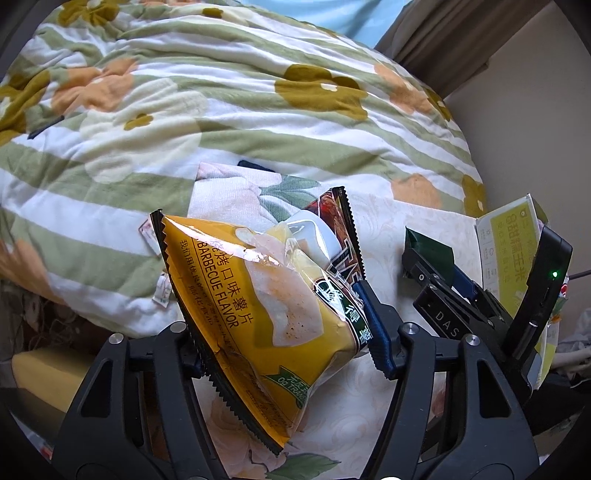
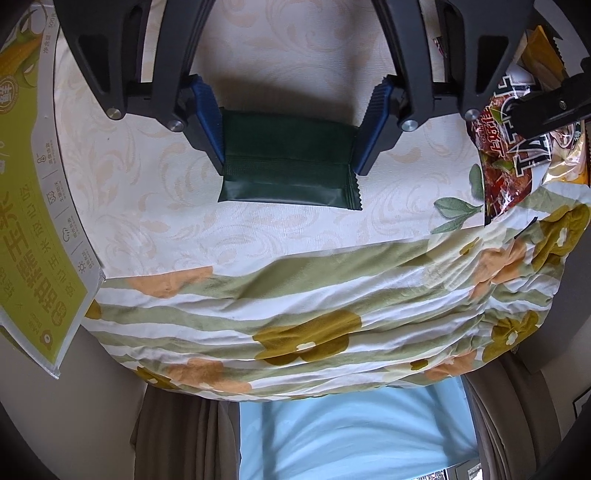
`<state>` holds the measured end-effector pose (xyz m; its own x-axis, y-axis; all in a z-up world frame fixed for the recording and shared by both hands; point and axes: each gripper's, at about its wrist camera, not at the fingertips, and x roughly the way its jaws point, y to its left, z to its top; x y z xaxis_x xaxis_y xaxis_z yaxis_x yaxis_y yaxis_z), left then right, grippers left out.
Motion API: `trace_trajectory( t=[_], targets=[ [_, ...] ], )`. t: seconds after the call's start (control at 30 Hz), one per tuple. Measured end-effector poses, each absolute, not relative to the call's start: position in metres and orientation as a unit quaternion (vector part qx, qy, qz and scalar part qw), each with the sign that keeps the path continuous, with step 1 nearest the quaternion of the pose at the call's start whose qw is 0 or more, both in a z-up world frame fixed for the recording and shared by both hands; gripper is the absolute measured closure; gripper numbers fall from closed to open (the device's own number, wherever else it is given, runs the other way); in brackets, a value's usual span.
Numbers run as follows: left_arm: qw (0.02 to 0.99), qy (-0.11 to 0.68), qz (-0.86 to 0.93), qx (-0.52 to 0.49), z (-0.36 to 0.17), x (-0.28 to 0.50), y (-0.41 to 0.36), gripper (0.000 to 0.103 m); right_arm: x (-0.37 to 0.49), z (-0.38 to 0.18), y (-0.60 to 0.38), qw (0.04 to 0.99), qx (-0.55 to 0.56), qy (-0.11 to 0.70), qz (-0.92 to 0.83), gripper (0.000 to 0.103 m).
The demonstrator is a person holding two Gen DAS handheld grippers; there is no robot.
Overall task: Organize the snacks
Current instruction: 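Close left gripper on the yellow barbecue chip bag while right grasps the dark green pack, then lift both held snacks and carry them over the lime-green box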
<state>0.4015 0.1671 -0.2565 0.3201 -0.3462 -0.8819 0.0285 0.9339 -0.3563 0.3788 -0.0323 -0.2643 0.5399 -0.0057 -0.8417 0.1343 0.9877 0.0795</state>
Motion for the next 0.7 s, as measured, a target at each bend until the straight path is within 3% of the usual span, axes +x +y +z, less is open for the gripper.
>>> trace_trajectory(
  t=[0.4, 0.7],
  targets=[
    [0.832, 0.518, -0.14, -0.138, -0.182, 0.4, 0.144, 0.041, 0.362, -0.19, -0.055, 0.897, 0.1, 0.429, -0.017, 0.042],
    [0.858, 0.461, -0.191, -0.12, -0.099, 0.369, 0.056, 0.041, 0.307, -0.1, -0.119, 0.921, 0.111, 0.374, -0.004, 0.042]
  ],
)
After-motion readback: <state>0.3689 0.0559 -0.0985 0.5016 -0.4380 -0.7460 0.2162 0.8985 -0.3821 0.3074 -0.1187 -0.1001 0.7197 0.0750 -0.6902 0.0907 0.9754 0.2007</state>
